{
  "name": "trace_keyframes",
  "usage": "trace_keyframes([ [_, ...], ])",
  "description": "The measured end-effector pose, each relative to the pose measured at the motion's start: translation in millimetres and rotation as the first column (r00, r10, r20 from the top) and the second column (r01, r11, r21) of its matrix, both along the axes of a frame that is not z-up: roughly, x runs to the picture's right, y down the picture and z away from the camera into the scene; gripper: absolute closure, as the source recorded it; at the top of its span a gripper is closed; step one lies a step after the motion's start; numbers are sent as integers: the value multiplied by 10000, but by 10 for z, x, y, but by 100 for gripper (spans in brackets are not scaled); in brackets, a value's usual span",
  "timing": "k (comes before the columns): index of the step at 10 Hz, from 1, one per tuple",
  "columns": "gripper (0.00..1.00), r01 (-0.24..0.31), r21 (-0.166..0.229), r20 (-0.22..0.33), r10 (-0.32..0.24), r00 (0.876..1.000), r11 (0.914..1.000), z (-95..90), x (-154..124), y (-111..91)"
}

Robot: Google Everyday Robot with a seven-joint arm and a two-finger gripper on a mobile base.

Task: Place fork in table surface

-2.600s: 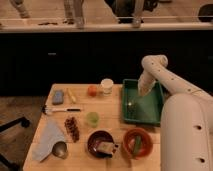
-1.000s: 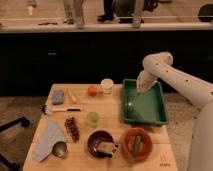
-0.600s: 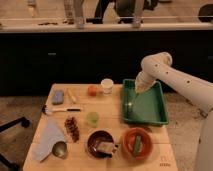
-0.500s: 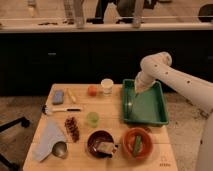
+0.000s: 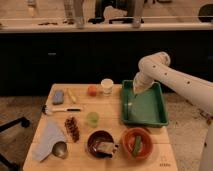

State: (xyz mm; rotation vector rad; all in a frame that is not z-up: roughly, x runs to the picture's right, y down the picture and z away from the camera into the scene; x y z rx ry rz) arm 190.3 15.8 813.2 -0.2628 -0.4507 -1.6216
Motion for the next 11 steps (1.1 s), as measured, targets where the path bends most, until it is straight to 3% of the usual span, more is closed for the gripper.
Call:
trace_keyframes([
  [3,100,-3,-55,1,3,10000,10000,-1,0,14],
  [8,100,986,-1014,492,-940,9944,9899,200,-336,169],
  [11,100,1266,-1249,694,-1186,9905,9841,284,-467,154],
])
